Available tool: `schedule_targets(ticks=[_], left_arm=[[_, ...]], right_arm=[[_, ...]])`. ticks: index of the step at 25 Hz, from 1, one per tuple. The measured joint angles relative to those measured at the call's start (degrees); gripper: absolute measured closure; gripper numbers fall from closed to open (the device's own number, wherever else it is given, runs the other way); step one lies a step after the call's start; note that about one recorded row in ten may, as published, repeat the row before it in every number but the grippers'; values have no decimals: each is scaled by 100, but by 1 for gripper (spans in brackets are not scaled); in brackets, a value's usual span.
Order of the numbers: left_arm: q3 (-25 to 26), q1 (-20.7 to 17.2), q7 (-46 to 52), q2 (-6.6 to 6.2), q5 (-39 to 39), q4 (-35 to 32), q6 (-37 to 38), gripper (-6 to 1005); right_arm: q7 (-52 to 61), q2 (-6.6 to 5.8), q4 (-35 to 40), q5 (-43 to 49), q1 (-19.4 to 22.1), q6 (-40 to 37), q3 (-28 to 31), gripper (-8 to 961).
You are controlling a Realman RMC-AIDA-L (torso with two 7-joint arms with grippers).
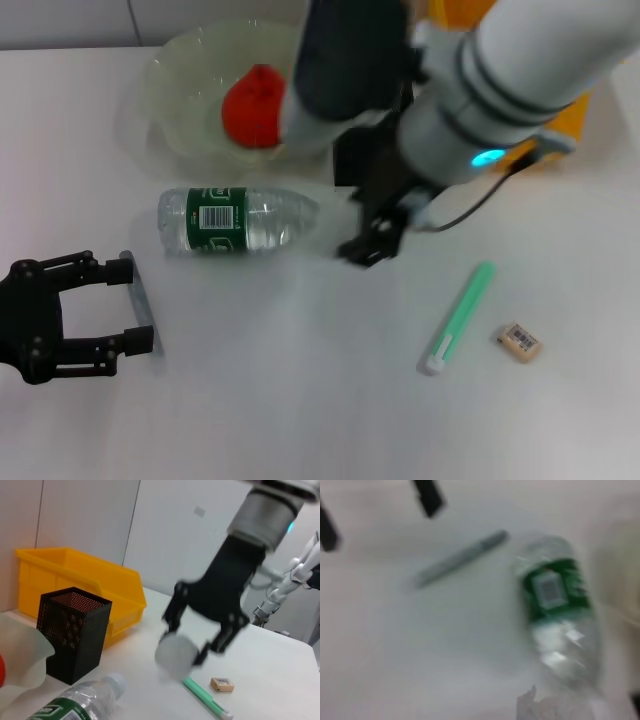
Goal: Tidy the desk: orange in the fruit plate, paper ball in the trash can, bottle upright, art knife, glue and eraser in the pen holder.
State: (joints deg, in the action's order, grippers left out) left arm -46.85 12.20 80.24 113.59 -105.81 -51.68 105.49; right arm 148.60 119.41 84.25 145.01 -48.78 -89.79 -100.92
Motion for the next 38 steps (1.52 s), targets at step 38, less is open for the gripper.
schedule_targets(ticks=[38], left_arm=[[35, 160, -62, 72, 1, 91, -38, 137]], right_arm=[[-890, -44, -1009, 1293, 1096, 2491, 2917, 190]])
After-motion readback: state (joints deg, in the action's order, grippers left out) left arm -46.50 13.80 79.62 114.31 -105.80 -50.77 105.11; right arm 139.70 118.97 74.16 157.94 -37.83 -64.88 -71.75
